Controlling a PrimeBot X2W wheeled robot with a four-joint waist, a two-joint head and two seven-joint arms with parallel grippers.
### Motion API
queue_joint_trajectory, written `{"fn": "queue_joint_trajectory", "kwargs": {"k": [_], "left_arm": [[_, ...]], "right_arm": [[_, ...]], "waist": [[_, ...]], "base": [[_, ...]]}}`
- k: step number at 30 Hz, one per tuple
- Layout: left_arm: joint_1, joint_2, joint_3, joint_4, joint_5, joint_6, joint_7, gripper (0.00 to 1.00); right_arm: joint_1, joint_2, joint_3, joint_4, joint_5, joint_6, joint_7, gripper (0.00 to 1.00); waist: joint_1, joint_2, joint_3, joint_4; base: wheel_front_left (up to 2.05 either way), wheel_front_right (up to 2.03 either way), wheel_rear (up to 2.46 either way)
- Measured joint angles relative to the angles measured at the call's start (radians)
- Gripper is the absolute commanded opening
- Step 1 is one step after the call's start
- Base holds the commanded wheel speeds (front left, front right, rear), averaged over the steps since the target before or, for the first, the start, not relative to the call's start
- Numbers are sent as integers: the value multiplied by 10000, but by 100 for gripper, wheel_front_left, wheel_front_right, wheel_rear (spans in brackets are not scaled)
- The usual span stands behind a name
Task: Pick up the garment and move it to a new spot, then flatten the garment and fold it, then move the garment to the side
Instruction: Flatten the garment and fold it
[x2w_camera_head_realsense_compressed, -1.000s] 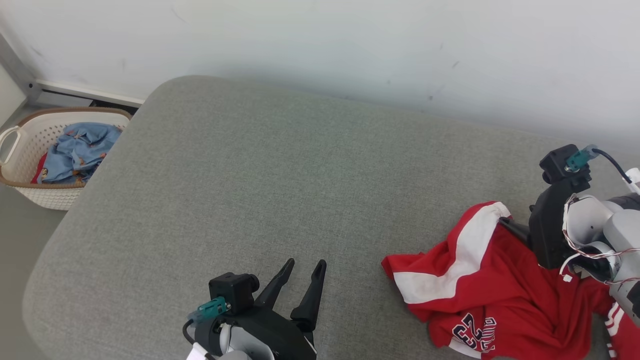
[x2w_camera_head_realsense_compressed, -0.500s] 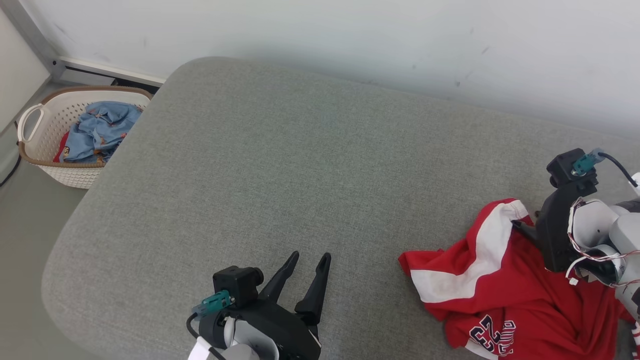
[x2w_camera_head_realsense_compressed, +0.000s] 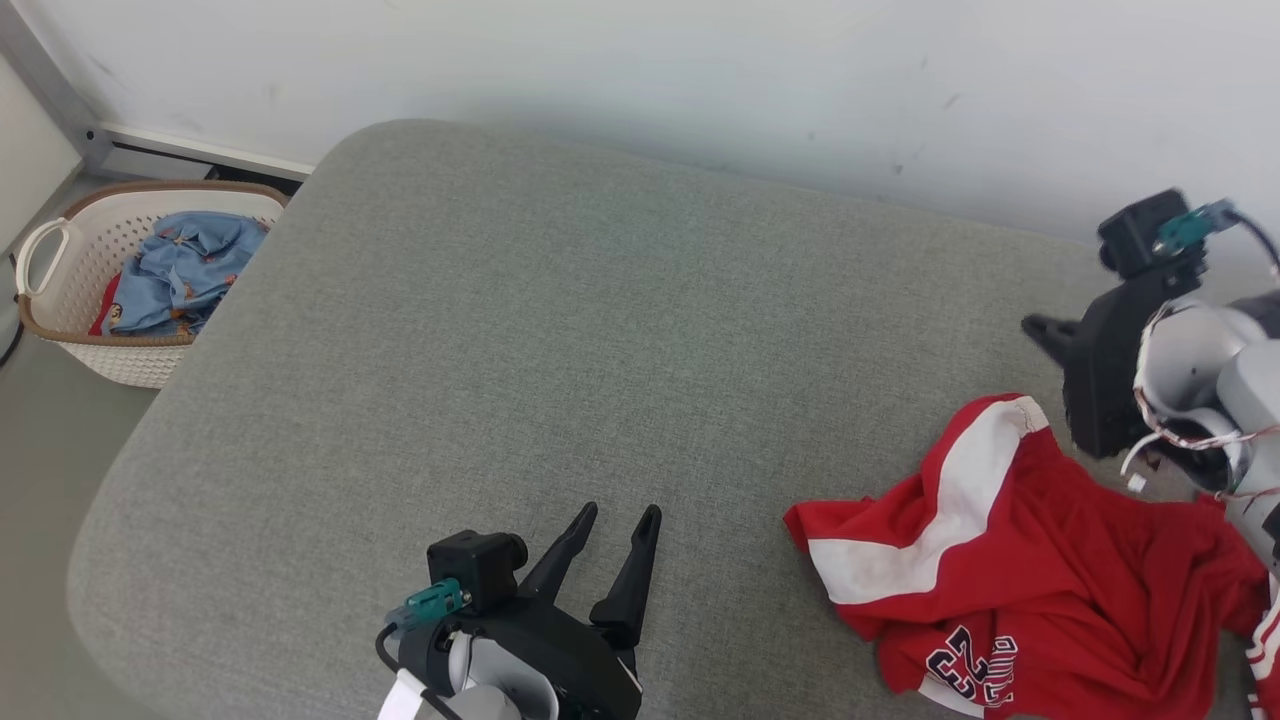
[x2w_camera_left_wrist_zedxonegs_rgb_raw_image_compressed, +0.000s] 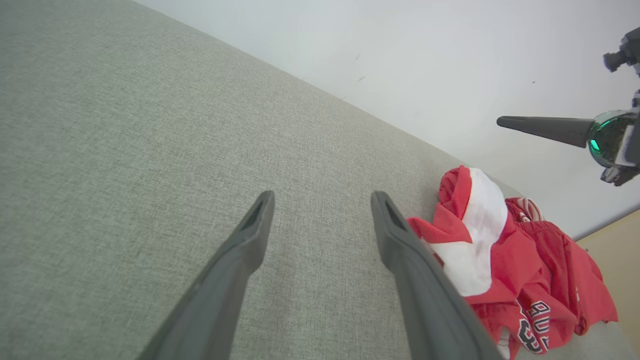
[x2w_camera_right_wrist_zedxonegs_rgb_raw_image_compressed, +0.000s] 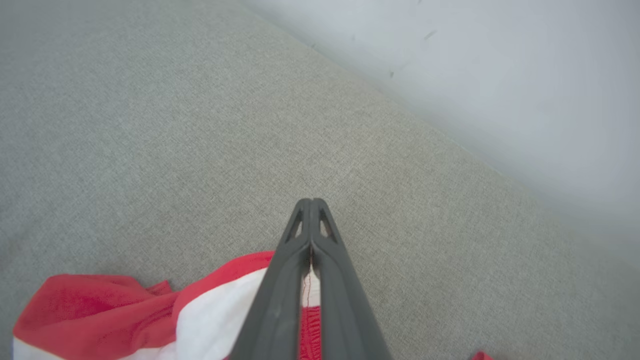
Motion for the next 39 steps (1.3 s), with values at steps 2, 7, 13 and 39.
{"fn": "queue_joint_trajectory", "kwargs": {"k": [2, 7, 13, 39], "left_arm": [[-3, 0, -13, 23, -4, -2, -12, 100], [-36, -10, -42, 58, -12, -8, -12, 100], [-141, -58, -213, 71, -12, -94, -12, 100], [-280, -138, -265, 247, -303, -82, -27, 100]], "right_arm": [[104, 33, 201, 115, 65, 13, 165, 13], [484, -19, 424, 468, 257, 13, 433, 100], [477, -79, 380, 623, 604, 13, 612, 100], [-558, 75, 1310, 928, 1114, 13, 1948, 0]], "waist": [[0, 0, -26, -35], [0, 0, -45, -68], [0, 0, 30, 28], [-1, 0, 155, 363]], "base": [[0, 0, 0], [0, 0, 0], [0, 0, 0], [0, 0, 0]]}}
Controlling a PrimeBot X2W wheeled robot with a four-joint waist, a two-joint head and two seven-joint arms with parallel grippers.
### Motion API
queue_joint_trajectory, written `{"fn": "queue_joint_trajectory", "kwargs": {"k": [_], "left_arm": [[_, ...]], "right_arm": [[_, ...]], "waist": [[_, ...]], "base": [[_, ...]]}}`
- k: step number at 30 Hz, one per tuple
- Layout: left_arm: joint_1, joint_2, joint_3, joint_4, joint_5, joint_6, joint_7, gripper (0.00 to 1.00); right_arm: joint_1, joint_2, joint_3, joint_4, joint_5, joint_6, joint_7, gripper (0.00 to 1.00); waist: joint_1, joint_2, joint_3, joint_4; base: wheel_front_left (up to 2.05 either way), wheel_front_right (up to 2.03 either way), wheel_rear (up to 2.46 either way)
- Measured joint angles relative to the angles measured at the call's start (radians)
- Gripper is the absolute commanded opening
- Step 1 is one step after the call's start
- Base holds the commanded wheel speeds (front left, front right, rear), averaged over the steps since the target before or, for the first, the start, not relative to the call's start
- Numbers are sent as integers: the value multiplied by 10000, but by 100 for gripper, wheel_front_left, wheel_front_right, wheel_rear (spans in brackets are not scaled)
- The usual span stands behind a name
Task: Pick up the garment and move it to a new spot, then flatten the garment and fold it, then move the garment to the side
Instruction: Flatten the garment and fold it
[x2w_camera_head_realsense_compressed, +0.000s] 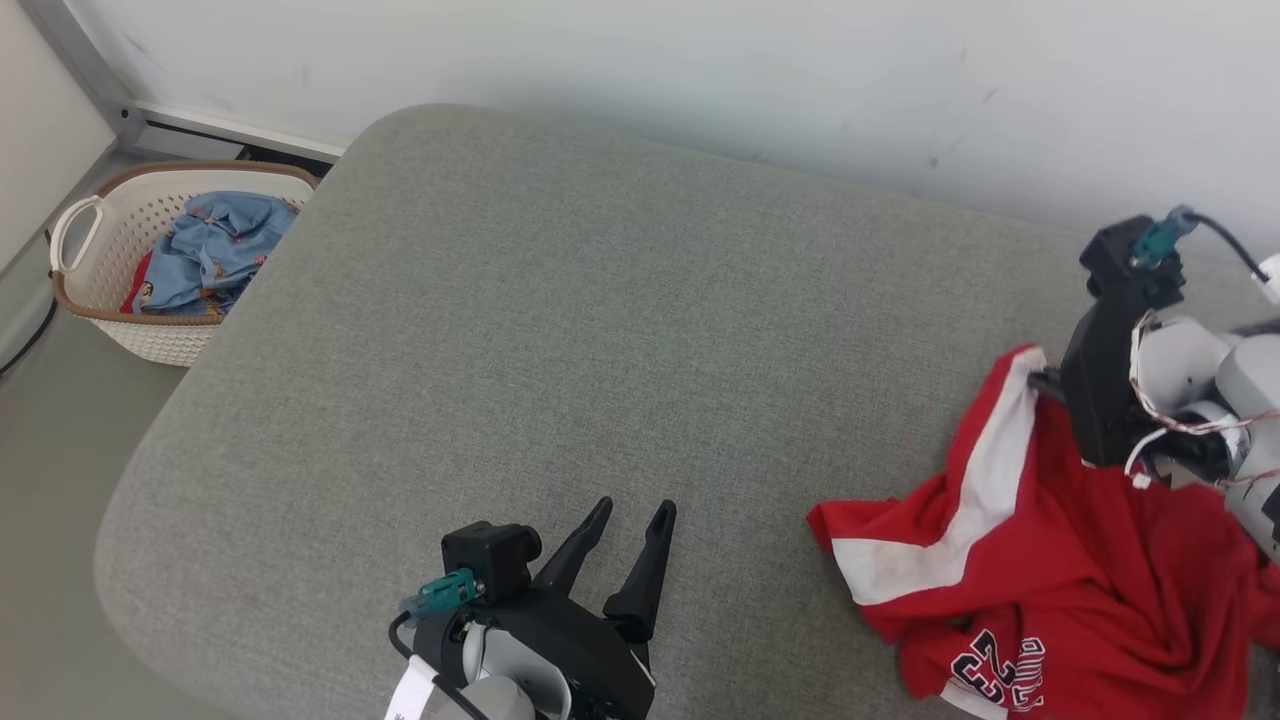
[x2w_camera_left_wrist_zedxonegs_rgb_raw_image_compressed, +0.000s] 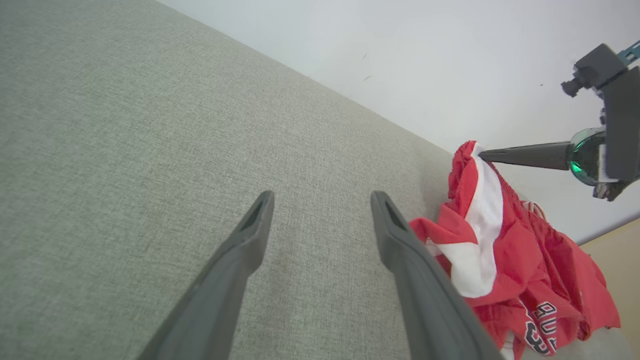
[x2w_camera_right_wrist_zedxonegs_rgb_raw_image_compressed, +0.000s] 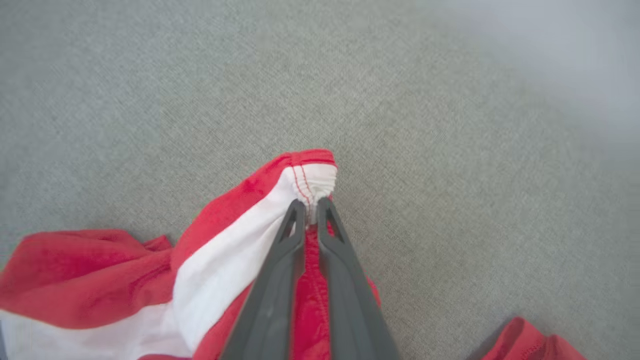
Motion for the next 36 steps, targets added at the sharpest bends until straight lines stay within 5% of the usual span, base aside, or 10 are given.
{"fn": "queue_joint_trajectory", "kwargs": {"k": [12, 20, 36], "left_arm": [[-12, -17, -65, 132, -52, -6, -69, 100], [-9, -15, -104, 330, -77, -15, -71, 100], [-105, -10, 234, 696, -604, -288, -58, 100]], "right_arm": [[-305, -107, 33, -529, 401, 0, -1175, 0], [-1957, 1170, -286, -1446, 773, 2, -2512, 0], [123, -525, 255, -1774, 690, 0, -3469, 0]], "waist": [[0, -1, -123, -87], [-1, -2, -382, -300], [0, -1, -184, -1852]], "base": [[0, 0, 0], [0, 0, 0], [0, 0, 0]]}}
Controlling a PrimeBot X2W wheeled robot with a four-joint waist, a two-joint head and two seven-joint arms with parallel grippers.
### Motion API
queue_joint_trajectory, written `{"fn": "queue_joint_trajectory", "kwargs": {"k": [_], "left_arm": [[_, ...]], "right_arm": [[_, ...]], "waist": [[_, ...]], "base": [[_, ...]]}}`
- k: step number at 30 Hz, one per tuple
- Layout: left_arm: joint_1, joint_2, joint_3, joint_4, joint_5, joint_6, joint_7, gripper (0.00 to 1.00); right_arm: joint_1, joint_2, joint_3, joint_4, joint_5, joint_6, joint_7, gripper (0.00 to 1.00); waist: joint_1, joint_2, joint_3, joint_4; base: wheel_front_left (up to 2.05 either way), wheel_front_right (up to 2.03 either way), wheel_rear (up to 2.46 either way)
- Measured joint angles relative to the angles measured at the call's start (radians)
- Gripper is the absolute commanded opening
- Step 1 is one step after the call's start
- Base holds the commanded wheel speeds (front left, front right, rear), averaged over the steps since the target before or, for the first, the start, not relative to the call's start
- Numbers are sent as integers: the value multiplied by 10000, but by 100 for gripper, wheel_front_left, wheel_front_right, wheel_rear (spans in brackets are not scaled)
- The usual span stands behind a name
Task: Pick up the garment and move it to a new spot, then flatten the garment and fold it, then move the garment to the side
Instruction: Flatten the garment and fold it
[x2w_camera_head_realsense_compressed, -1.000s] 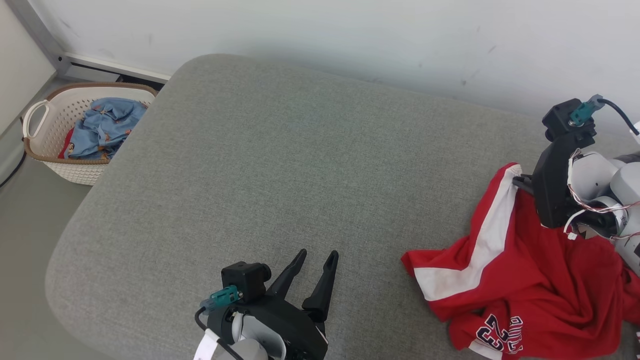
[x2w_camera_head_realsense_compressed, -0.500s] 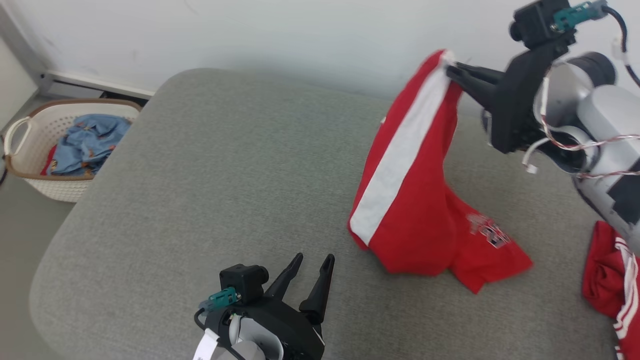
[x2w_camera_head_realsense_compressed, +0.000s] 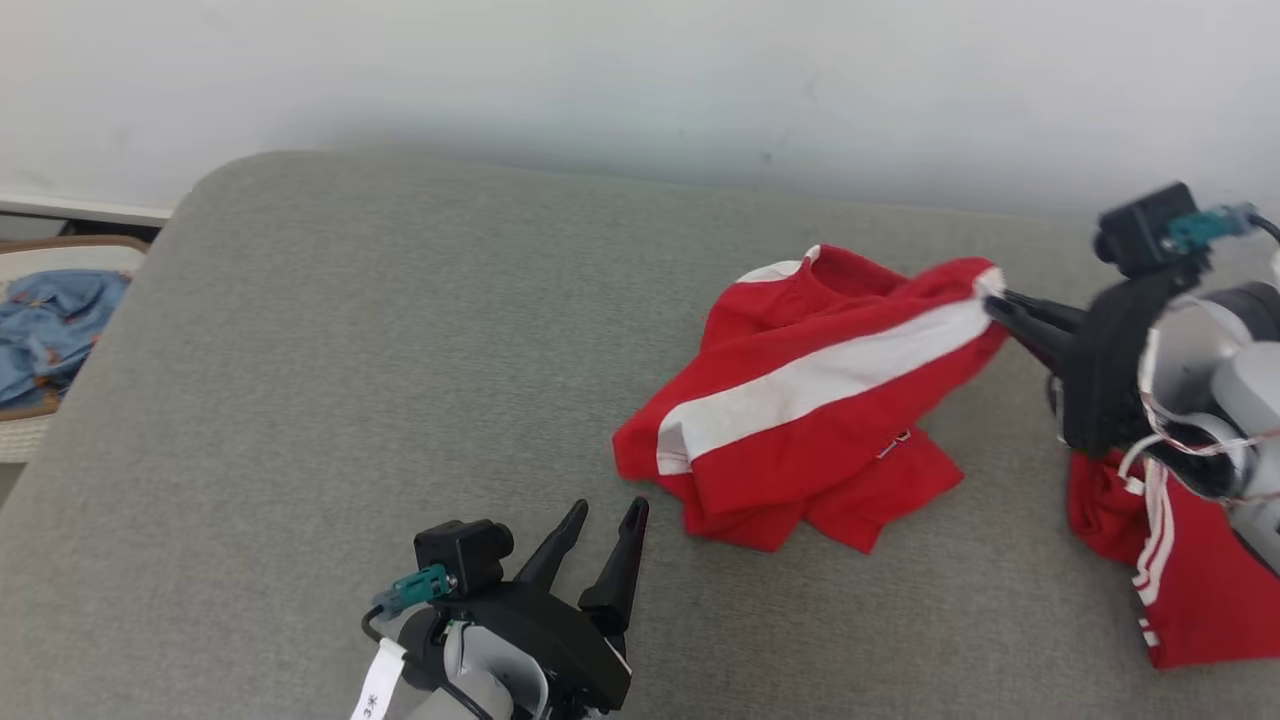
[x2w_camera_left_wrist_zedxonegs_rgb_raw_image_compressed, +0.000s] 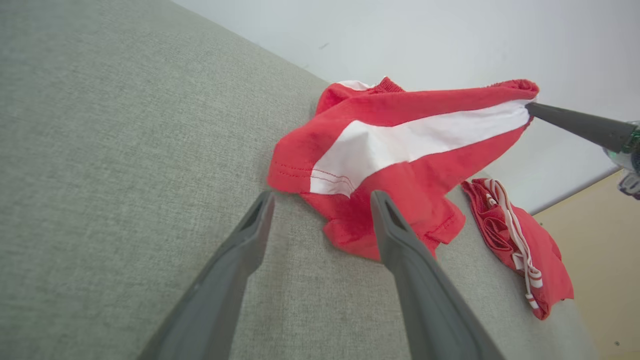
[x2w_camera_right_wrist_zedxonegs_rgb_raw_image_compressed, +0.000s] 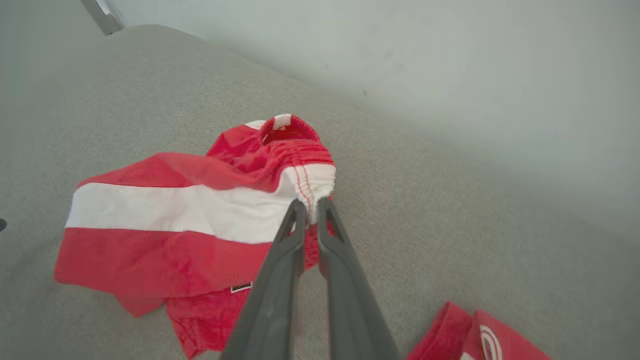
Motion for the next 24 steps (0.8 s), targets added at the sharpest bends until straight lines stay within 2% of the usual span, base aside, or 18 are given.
{"fn": "queue_joint_trajectory", "kwargs": {"k": [6, 11, 24], "left_arm": [[-214, -17, 42, 182, -163, -184, 94, 100], [-596, -17, 82, 466, -430, -428, 284, 100], [-1806, -69, -297, 1208, -903, -435, 784, 100]], "right_arm": [[479, -464, -307, -86, 77, -148, -464, 0], [481, -370, -328, -403, 84, -150, -711, 0], [476, -119, -272, -681, -19, -222, -978, 0]], "waist": [[0, 0, 262, -558], [1, 0, 502, -998], [2, 1, 989, -1927]], "base": [[0, 0, 0], [0, 0, 0], [0, 0, 0]]}}
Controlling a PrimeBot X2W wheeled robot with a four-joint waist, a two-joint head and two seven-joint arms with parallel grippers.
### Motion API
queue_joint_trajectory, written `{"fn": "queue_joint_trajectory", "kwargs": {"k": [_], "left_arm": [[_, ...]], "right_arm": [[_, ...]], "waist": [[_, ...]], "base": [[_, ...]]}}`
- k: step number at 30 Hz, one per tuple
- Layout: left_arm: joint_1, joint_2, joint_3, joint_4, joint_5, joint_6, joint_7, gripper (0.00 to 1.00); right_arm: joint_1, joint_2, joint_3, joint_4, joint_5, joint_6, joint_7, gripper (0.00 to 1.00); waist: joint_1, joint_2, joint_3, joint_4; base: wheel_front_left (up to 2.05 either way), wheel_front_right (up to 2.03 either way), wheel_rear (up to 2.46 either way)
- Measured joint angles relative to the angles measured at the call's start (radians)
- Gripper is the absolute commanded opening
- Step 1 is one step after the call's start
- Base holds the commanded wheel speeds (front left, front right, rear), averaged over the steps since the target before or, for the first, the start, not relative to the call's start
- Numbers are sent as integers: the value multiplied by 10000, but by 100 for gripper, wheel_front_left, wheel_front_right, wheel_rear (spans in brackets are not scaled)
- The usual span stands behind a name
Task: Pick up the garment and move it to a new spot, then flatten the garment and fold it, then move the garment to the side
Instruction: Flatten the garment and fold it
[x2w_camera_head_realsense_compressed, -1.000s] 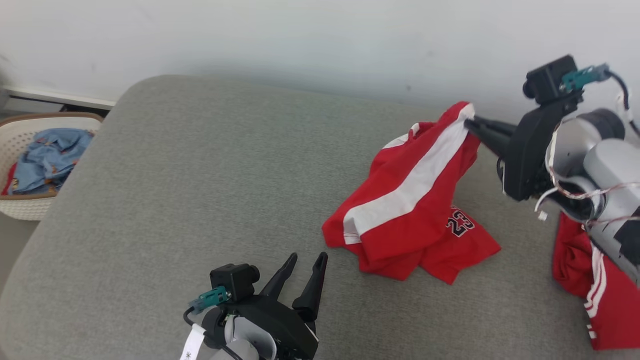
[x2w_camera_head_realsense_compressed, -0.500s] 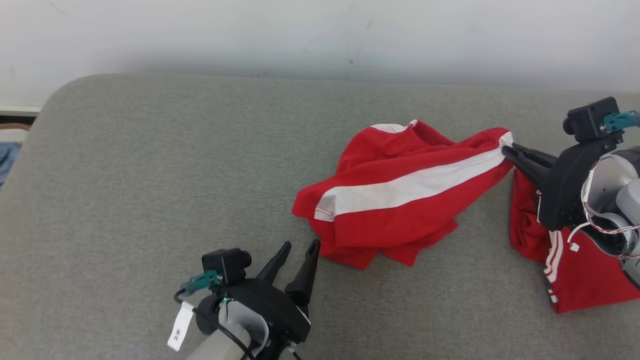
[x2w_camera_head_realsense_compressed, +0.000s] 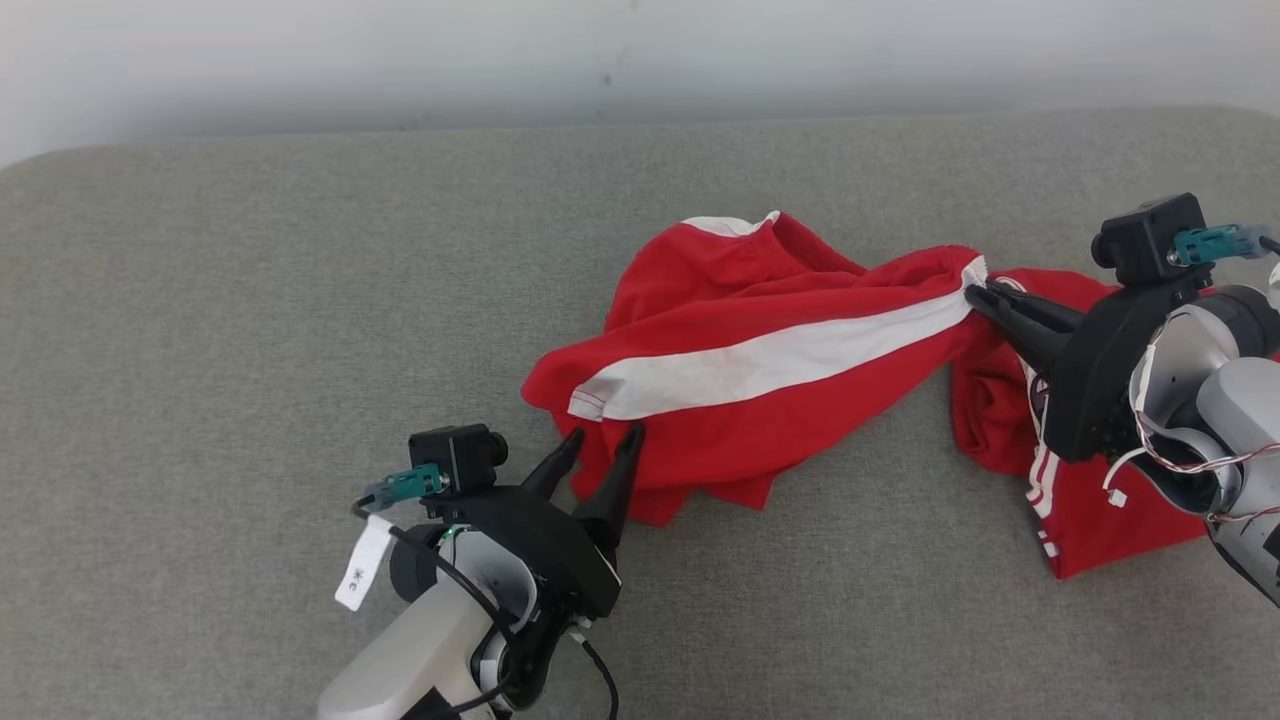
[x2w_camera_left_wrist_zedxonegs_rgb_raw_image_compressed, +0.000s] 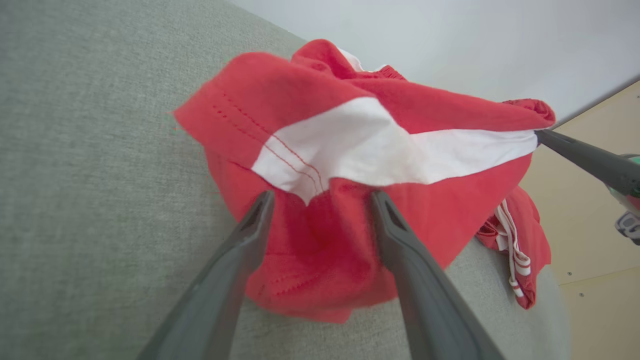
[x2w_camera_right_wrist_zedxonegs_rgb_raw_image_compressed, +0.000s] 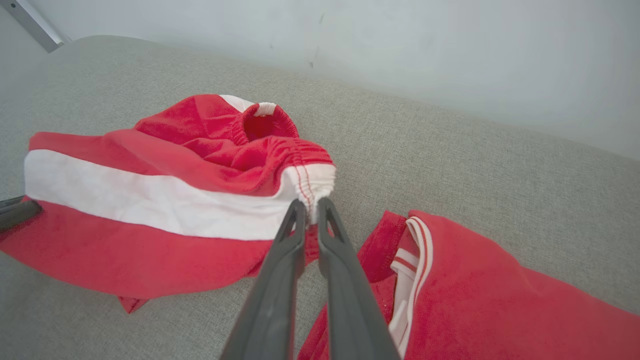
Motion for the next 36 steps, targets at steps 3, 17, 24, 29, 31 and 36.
{"fn": "queue_joint_trajectory", "kwargs": {"k": [3, 17, 24, 29, 31, 36], "left_arm": [[-129, 0, -35, 109, -393, -79, 38, 100], [-870, -6, 430, 1323, -978, -261, 98, 100], [-918, -52, 594, 1360, -1776, -495, 96, 100], [-988, -54, 428, 1365, -1887, -568, 84, 0], [-1024, -54, 339, 1430, -1887, -602, 81, 0], [-1109, -52, 247, 1609, -1887, -619, -73, 0]], "right_arm": [[-8, -19, -6, -12, -2, 0, -48, 0], [-15, 23, 44, -75, -88, 0, -176, 0], [-23, 35, 65, -102, -102, 2, -186, 0], [-23, 4, 63, -92, -102, 2, -211, 0], [-23, -4, 56, -94, -102, 2, -263, 0], [-10, -46, 21, -79, -100, 2, -366, 0]], "waist": [[0, 0, 128, -104], [-1, 0, 281, -290], [-1, 0, 304, -413], [-1, 0, 349, -469], [-1, 0, 363, -475], [-1, 0, 385, -441]], "base": [[0, 0, 0], [0, 0, 0], [0, 0, 0], [0, 0, 0], [0, 0, 0], [0, 0, 0]]}}
